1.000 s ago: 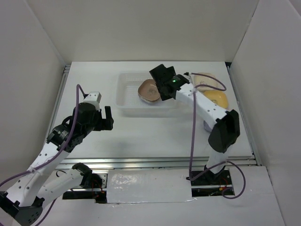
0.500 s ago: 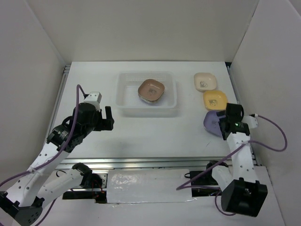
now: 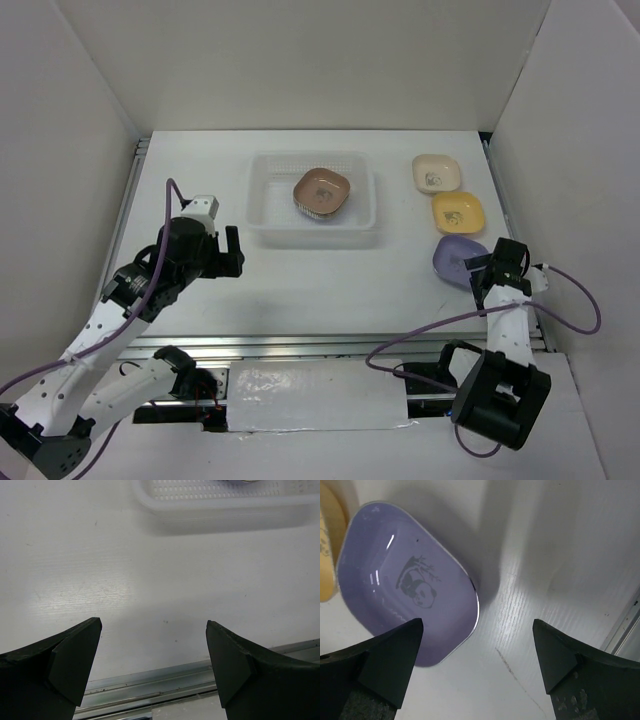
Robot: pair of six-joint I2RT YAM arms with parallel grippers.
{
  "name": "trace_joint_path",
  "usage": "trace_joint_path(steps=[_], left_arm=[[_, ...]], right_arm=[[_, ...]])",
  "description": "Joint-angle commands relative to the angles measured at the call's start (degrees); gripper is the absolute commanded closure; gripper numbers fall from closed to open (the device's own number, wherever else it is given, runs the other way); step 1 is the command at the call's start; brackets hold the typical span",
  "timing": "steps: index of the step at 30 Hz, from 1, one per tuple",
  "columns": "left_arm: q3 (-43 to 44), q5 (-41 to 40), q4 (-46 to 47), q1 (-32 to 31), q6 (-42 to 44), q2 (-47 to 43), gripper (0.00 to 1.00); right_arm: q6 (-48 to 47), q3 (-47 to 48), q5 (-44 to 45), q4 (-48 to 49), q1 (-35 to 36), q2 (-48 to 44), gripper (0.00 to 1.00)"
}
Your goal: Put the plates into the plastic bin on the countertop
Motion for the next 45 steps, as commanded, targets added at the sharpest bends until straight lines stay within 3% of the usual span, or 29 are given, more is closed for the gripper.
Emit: trace_joint_path(steps=[1, 7, 14, 21, 24, 27, 34, 38, 44, 45], left_arm=[[0.15, 0.37, 2.10, -0.25, 0.45, -0.11, 0.01], [0.06, -0.33, 1.92, -0.25, 0.10, -0.73, 0.01], [0.24, -0.33, 1.92, -0.25, 0.36, -0.12, 0.01], [0.15, -0.42, 1.92, -0.25, 0.18, -0.38, 0.01], [0.15, -0.59, 1.83, -0.25, 0.18, -0.03, 0.01], [0.24, -0.59, 1.75, -0.25, 0.01, 0.15, 0.01], [0.24, -1.12, 1.74, -0.25, -0.26, -0.03, 0.01], [0.41, -1.82, 1.48, -0.25, -0.52, 0.15, 0.01], [0.32, -3.66, 1.39, -0.25, -1.22, -1.34, 0.01], [0.24, -3.84, 1.39, -0.25, -1.40, -1.61, 0.01]], right_arm=[[-2.16, 0.48, -1.29, 5.57, -0.80, 5.50, 0.02], [-3.13, -1.28, -3.84, 9.96, -0.89, 10.09, 0.15], [-4.45, -4.35, -7.71, 13.56, -1.16, 8.51, 0.54], [-5.42, -7.43, -9.38, 15.77, -1.16, 9.13, 0.67], [-5.68, -8.31, -10.60, 16.38, -1.16, 8.52, 0.79], [-5.86, -9.01, -13.85, 15.77, -0.63, 5.80, 0.98], [-4.28, -5.07, -13.78, 7.78, 4.03, -7.03, 1.00], [-4.10, 4.41, -11.50, 3.20, 8.84, -10.73, 1.00], [-10.94, 24.70, -16.58, 5.31, 22.91, 5.05, 1.00], [-11.91, 28.65, -16.76, 3.83, 27.62, 12.83, 1.00]])
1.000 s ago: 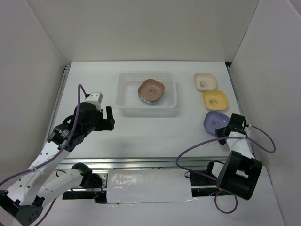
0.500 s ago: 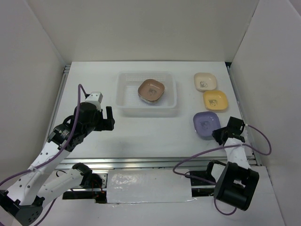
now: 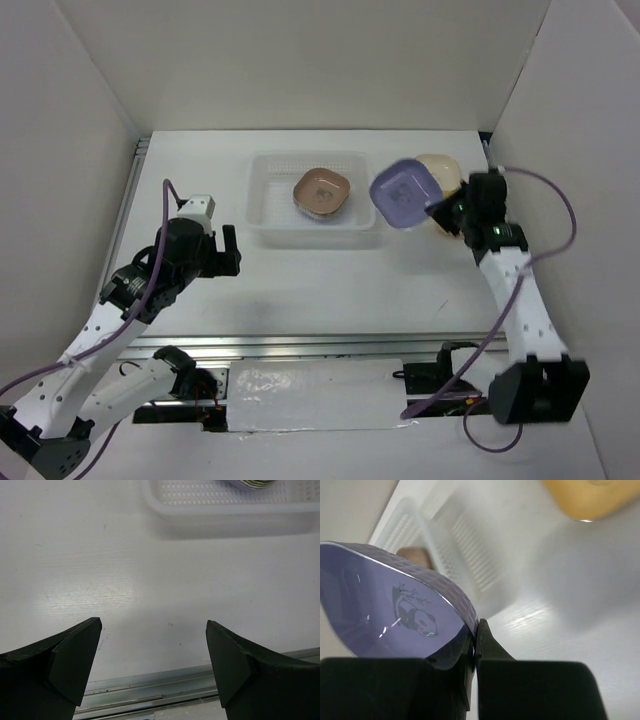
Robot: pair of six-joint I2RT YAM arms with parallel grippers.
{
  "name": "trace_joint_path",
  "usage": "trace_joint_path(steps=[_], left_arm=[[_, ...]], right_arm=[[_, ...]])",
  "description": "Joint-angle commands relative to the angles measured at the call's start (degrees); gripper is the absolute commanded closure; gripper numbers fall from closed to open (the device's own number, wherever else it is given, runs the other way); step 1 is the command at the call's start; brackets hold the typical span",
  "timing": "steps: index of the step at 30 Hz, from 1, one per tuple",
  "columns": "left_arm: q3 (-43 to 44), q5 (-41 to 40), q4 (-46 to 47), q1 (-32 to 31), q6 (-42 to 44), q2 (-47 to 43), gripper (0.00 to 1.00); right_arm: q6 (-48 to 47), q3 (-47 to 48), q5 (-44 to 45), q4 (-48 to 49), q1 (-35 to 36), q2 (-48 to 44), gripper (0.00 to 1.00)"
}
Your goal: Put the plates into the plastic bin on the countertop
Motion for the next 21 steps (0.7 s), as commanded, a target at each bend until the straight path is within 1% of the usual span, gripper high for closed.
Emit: trace_joint_path(steps=[1, 2, 3, 4, 5, 6, 7, 8, 9, 10, 11, 13, 14, 17, 18, 19, 20, 21], left_arm=[[0.24, -2.12, 1.46, -0.23, -1.29, -1.72, 0.01], [0.24, -2.47, 1.29, -0.23, -1.46, -1.81, 0.01], [0.15, -2.65, 1.20, -0.23, -1.64, -1.89, 0.01], [0.15, -2.73, 1.11, -0.23, -1.64, -1.90, 0.01], [0.15, -2.91, 1.20, -0.23, -1.64, -1.72, 0.01], [0.15, -2.91, 1.20, -0.23, -1.64, -1.72, 0.01], [0.15, -2.82, 1.20, -0.23, -1.73, -1.46, 0.01], [0.15, -2.65, 1.28, -0.23, -1.56, -1.11, 0.01], [0.06, -2.56, 1.28, -0.23, -1.55, -0.93, 0.01], [0.15, -2.65, 1.28, -0.23, -1.55, -0.32, 0.01], [0.24, -2.39, 1.20, -0.23, -1.38, -0.23, 0.01], [0.32, -2.38, 1.02, -0.23, -1.38, 0.56, 0.01], [0.32, -2.04, 1.11, -0.23, -1.20, 0.65, 0.01], [0.15, -1.68, 1.28, -0.23, -1.03, 0.48, 0.01], [0.15, -1.33, 1.46, -0.23, -1.03, 0.30, 0.01], [0.06, -1.16, 1.46, -0.23, -0.94, 0.39, 0.01], [0.06, -1.07, 1.63, -0.23, -0.85, 0.22, 0.01], [0.06, -0.98, 1.64, -0.23, -0.85, 0.30, 0.01]], right_arm=[[-6.06, 16.78, -2.67, -1.16, 9.02, 14.59, 1.00], [-6.77, 20.69, -0.49, -4.22, 11.04, 22.20, 1.00], [-6.95, 24.56, 0.84, -5.65, 14.54, 25.41, 1.00], [-6.86, 31.47, 2.16, -7.84, 15.97, 29.27, 1.00], [-6.86, 34.50, 2.35, -8.55, 17.03, 32.18, 1.00], [-6.60, 37.23, 2.35, -9.00, 17.91, 37.95, 1.00], [-5.56, 41.96, 2.35, -9.96, 19.05, 40.62, 1.00], [-5.11, 43.66, 2.35, -10.05, 19.76, 45.26, 1.00], [-3.71, 45.50, 4.52, -10.23, 20.28, 47.48, 1.00], [-3.26, 50.22, 5.59, -12.23, 21.33, 49.77, 1.00], [-2.83, 52.53, 6.21, -13.38, 21.78, 54.14, 1.00], [-0.46, 58.58, 7.01, -16.10, 22.57, 57.68, 1.00], [-0.10, 59.31, 6.66, -15.95, 22.75, 59.79, 1.00], [1.57, 61.16, 6.04, -14.37, 23.98, 61.74, 1.00], [2.01, 61.51, 5.61, -13.93, 24.24, 61.92, 0.92], [2.10, 61.86, 5.60, -14.10, 24.59, 62.18, 0.82], [2.28, 62.21, 5.86, -14.27, 25.21, 62.27, 0.65], [2.71, 62.13, 6.04, -14.45, 25.56, 62.18, 0.42]])
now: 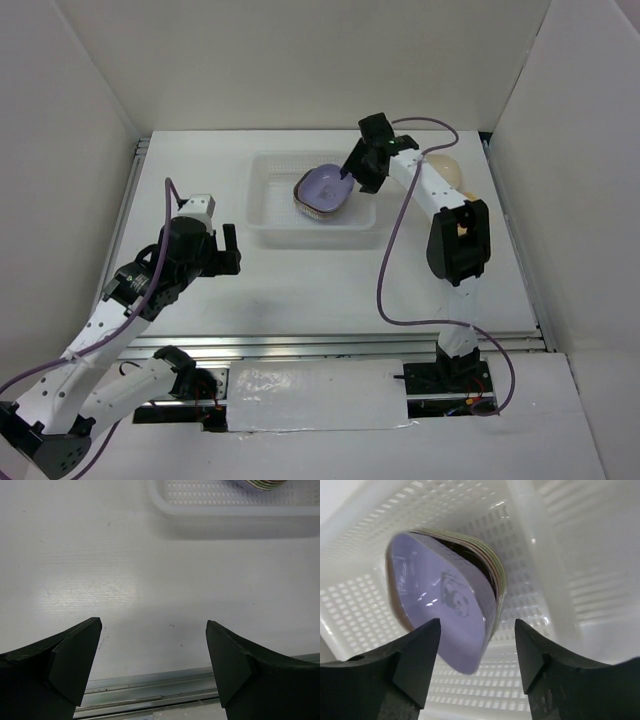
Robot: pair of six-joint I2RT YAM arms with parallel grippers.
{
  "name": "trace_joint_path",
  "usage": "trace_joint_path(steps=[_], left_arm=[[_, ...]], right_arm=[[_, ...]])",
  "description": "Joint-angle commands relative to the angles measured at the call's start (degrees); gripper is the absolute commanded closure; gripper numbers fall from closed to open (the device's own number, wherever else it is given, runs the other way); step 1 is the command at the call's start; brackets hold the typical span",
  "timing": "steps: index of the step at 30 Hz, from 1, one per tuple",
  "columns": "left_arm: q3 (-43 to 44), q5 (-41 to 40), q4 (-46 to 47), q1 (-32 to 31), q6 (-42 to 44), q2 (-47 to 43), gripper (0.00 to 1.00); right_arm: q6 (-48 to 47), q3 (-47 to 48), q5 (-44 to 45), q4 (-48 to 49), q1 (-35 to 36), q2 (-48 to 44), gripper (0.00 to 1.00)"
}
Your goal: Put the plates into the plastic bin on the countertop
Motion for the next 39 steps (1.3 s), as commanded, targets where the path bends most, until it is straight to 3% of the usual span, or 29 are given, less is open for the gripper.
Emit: trace_joint_path(steps=[1, 2, 3, 6, 11, 16, 22, 25, 35, 39], left_arm=[[0.06, 0.62, 1.77, -0.23, 0.46, -0.46, 0.01], [0.06, 0.88, 1.85, -0.23, 0.63, -0.46, 0.01], [0.15, 1.14, 1.94, -0.32, 0.72, -0.29, 0.01], [0.06, 1.58, 1.94, -0.23, 0.90, -0.29, 0.01], [-0.03, 1.93, 2.12, -0.23, 0.99, -0.81, 0.01], [-0.12, 2.55, 2.56, -0.23, 1.25, -0.99, 0.01], [0.15, 1.85, 1.94, -0.23, 0.99, -0.20, 0.01], [-0.12, 1.85, 2.21, -0.23, 0.99, -0.55, 0.01], [-0.03, 2.38, 2.12, -0.23, 1.16, 0.33, 0.01], [0.06, 2.20, 2.12, -0.23, 1.08, 0.33, 0.01]], right_arm=[[1.62, 3.82, 0.75, -1.10, 2.11, -1.68, 0.27], [1.71, 3.29, 0.58, -0.83, 2.46, -3.43, 0.23], [2.23, 1.37, 0.75, -0.57, 2.46, -4.92, 0.00], [2.68, -8.00, 0.05, 5.82, 0.37, -17.01, 0.00], [-0.99, -22.63, -0.31, 10.87, -9.55, -26.90, 0.00], [-2.16, -28.26, 4.27, 4.27, -21.76, -23.84, 0.00], [3.73, -40.03, 5.24, 12.51, -30.83, -23.92, 0.00], [4.35, -43.56, 2.16, 16.65, -33.56, -22.43, 0.00], [4.61, -44.71, 3.47, 19.74, -36.38, -17.69, 0.05], [4.09, -42.24, 3.47, 17.63, -36.47, -16.19, 0.14]])
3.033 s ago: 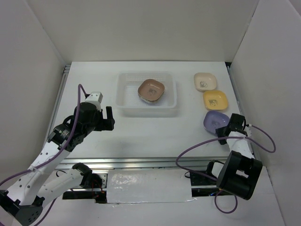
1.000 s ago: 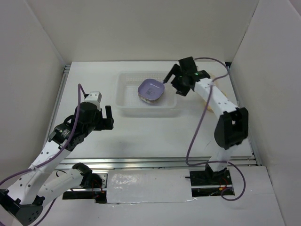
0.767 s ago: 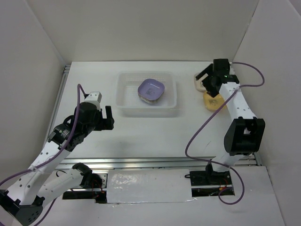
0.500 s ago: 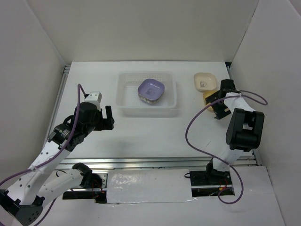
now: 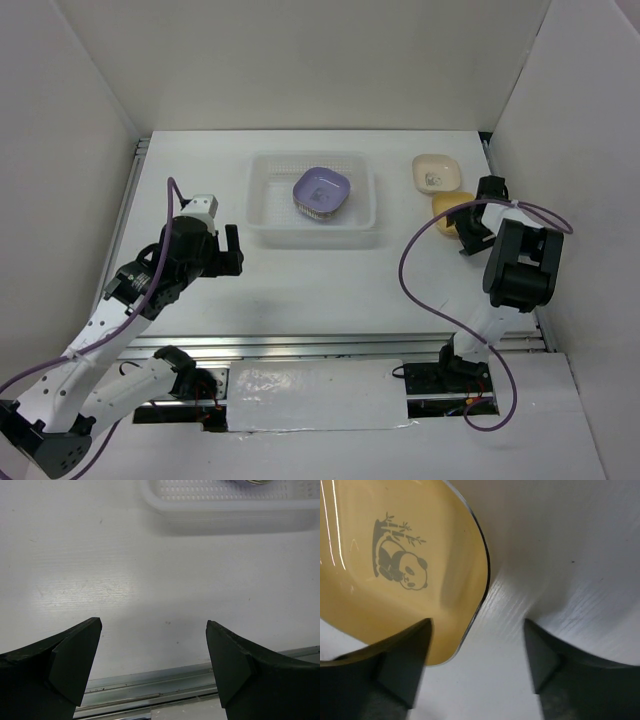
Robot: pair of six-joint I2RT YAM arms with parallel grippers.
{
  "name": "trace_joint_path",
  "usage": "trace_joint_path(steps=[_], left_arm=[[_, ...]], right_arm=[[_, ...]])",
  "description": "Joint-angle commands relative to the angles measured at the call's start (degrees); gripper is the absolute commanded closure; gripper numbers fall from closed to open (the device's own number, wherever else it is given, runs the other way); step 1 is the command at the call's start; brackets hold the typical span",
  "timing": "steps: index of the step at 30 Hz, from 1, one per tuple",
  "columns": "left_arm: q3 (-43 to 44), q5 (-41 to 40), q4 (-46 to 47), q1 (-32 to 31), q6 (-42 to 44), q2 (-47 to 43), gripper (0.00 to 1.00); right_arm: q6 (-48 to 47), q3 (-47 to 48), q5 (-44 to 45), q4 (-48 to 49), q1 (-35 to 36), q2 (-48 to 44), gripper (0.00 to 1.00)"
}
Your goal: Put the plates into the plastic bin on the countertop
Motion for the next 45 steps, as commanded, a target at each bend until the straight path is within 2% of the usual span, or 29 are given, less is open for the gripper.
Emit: trace_joint_path(steps=[1, 5, 7, 8, 9, 13, 15, 18, 19, 21, 25, 28, 29, 32, 35, 36, 38, 40, 41, 45], left_arm=[[0.06, 0.34, 1.97, -0.23, 0.94, -0.11, 0.01], [-0.03, 0.08, 1.96, -0.23, 0.86, -0.29, 0.01], [-0.03, 0.17, 1.79, -0.23, 0.86, -0.55, 0.01], [-0.03, 0.08, 1.79, -0.23, 0.86, -0.64, 0.01], [0.06, 0.08, 1.88, -0.23, 0.86, -0.81, 0.01], [-0.03, 0.17, 1.97, -0.23, 0.86, -0.81, 0.01], [0.06, 0.25, 1.97, -0.23, 0.86, -0.73, 0.01], [0.06, 0.17, 1.97, -0.23, 0.94, -0.72, 0.01], [0.06, 0.25, 1.88, -0.23, 0.94, -0.81, 0.01], [0.15, -0.01, 1.88, -0.23, 0.68, -0.90, 0.01], [0.24, -2.11, 1.27, -0.23, -0.11, -2.04, 0.01], [0.06, -2.99, 1.26, -0.23, -0.46, -3.10, 0.01], [0.06, -2.91, 1.26, -0.23, -0.46, -3.18, 0.01], [0.06, -3.08, 1.26, -0.32, -0.46, -3.10, 0.01], [0.15, -2.73, 1.09, -0.23, -0.37, -2.48, 0.01], [0.15, -2.82, 1.17, -0.23, -0.37, -2.66, 0.01], [0.06, -2.73, 1.26, -0.23, -0.29, -2.83, 0.01], [-0.03, -2.38, 1.26, -0.23, -0.29, -3.10, 0.01], [-0.11, -2.21, 1.44, -0.23, -0.20, -3.27, 0.01], [-0.12, -1.51, 1.61, -0.23, 0.15, -3.27, 0.01]], right_arm=[[0.04, 1.85, 0.22, 1.12, -0.43, 0.75, 0.27], [0.39, -0.44, -0.92, 2.44, -0.69, -0.83, 0.46], [0.22, -2.02, -1.80, 3.58, -1.04, -1.44, 0.61], [0.30, -2.90, -1.81, 3.85, -0.96, -2.58, 0.74], [0.91, -4.56, -1.37, 4.02, -1.13, -3.37, 0.99], [2.24, -11.41, -2.16, 7.09, -0.96, -9.87, 1.00], [2.67, -15.19, -0.68, 7.80, 0.44, -16.54, 1.00], [2.85, -15.39, 3.81, 7.01, 9.21, -24.90, 1.00], [3.11, -14.43, 4.78, 5.97, 14.02, -26.57, 1.00], [4.08, -9.44, 5.22, 4.12, 19.05, -26.59, 1.00], [7.24, 0.50, 7.07, 0.07, 30.12, -21.42, 1.00], [8.39, 8.85, 7.51, -0.72, 34.10, -14.76, 1.00], [9.00, 14.18, 7.51, -1.68, 36.11, -12.37, 1.00], [9.18, 23.87, 6.89, -6.16, 38.76, -2.18, 1.00], [9.53, 39.66, 6.89, -11.78, 42.19, 7.41, 1.00], [9.79, 42.25, 7.07, -14.32, 42.63, 11.35, 1.00], [11.37, 47.08, 7.86, -16.36, 43.51, 14.01, 0.92], [12.78, 47.72, 8.74, -16.72, 44.74, 14.99, 0.81], [13.39, 46.24, 10.05, -16.02, 45.09, 13.94, 0.79], [14.89, 38.24, 11.11, -10.92, 44.49, 8.23, 0.79]])
